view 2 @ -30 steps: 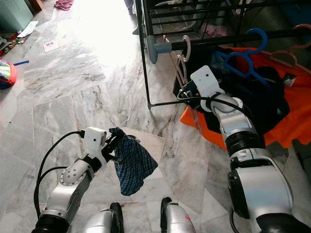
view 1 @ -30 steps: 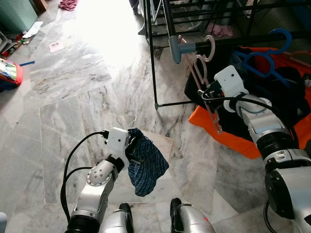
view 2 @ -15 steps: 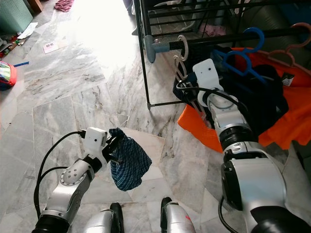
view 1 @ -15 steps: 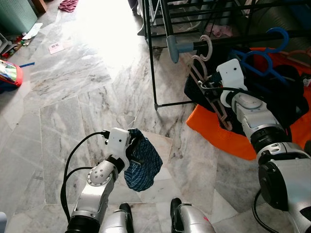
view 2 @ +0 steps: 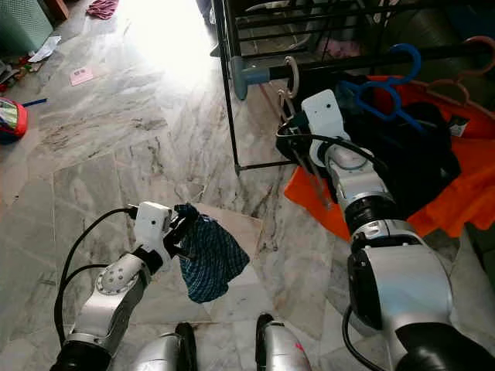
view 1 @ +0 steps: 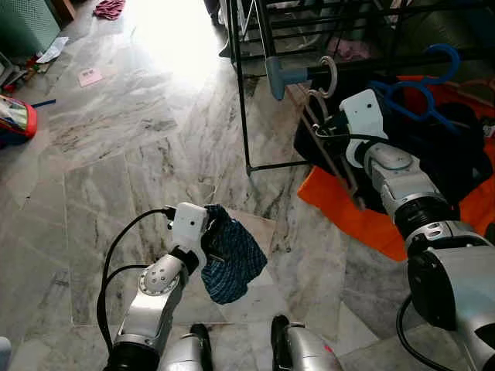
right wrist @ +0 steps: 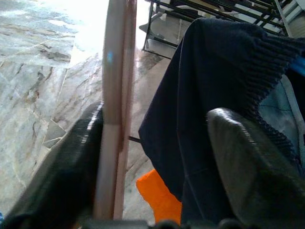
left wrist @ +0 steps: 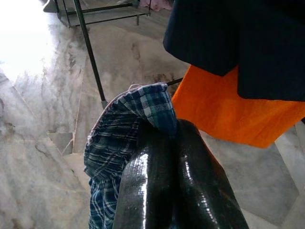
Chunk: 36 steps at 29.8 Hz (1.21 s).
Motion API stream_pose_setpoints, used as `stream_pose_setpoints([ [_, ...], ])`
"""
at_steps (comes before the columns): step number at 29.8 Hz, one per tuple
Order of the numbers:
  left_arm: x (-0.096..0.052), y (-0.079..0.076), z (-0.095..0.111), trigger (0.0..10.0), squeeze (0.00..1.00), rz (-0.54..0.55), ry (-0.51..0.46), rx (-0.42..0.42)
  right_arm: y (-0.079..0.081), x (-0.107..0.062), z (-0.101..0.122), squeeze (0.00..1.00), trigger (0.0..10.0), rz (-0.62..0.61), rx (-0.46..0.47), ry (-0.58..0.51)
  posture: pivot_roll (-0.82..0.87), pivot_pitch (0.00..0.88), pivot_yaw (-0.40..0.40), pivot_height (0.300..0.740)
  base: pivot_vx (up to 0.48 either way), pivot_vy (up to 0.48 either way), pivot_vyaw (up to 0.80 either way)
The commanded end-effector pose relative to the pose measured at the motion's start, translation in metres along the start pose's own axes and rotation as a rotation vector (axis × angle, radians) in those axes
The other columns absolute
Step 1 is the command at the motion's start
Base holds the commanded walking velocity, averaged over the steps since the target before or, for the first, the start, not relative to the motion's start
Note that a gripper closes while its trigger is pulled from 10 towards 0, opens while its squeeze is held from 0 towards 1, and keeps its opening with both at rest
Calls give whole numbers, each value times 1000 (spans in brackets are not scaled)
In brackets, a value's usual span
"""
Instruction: Hang hanger
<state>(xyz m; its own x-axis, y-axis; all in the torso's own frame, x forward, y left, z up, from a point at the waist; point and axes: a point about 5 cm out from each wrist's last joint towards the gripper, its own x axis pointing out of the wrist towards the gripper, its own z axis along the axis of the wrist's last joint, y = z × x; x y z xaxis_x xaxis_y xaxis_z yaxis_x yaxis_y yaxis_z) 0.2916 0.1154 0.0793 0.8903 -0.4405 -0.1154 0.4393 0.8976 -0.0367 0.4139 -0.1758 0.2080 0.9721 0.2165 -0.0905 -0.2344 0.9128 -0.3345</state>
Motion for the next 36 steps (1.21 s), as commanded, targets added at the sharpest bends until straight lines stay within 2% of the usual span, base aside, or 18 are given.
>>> stream_pose_setpoints([
  [1,-3,-1,-3,10000,0,-3,16,7,3,1,1,0,4039,8,16,-3,-27,283,43,740,0,0,0],
  [2,-3,-1,-3,10000,0,-3,16,7,3,1,1,0,4039,8,16,-3,-27,283,43,740,0,0,0],
  [3,-3,-1,-3,10000,0,-3,17,7,4,1,1,0,6784,10,18,-6,-31,285,46,740,0,0,0],
  [4,-3,-1,-3,10000,0,-5,18,8,5,2,1,0,10000,14,21,-6,-31,285,46,740,0,0,0],
  [5,-3,-2,-4,10000,0,-6,19,8,6,2,1,0,10000,16,29,-6,-31,285,46,740,0,0,0],
  [6,-3,-1,-4,10000,0,-7,20,9,6,2,2,1000,10000,13,40,-10,-33,284,49,740,0,0,0],
  [20,-2,-3,-4,10000,0,-18,27,15,4,3,5,1000,10000,-51,81,-44,-30,281,52,740,0,0,0],
  [27,-2,-2,-4,10000,0,-18,30,21,11,5,11,1000,10000,-14,88,-70,-30,280,57,740,0,0,0],
  [35,-3,-3,-4,10000,0,-20,34,21,15,8,25,1000,10000,-27,119,-122,-31,286,59,740,0,0,0],
  [36,-3,-3,-4,10000,0,-21,35,20,17,8,26,949,10000,-23,119,-127,-31,286,59,740,0,0,0],
])
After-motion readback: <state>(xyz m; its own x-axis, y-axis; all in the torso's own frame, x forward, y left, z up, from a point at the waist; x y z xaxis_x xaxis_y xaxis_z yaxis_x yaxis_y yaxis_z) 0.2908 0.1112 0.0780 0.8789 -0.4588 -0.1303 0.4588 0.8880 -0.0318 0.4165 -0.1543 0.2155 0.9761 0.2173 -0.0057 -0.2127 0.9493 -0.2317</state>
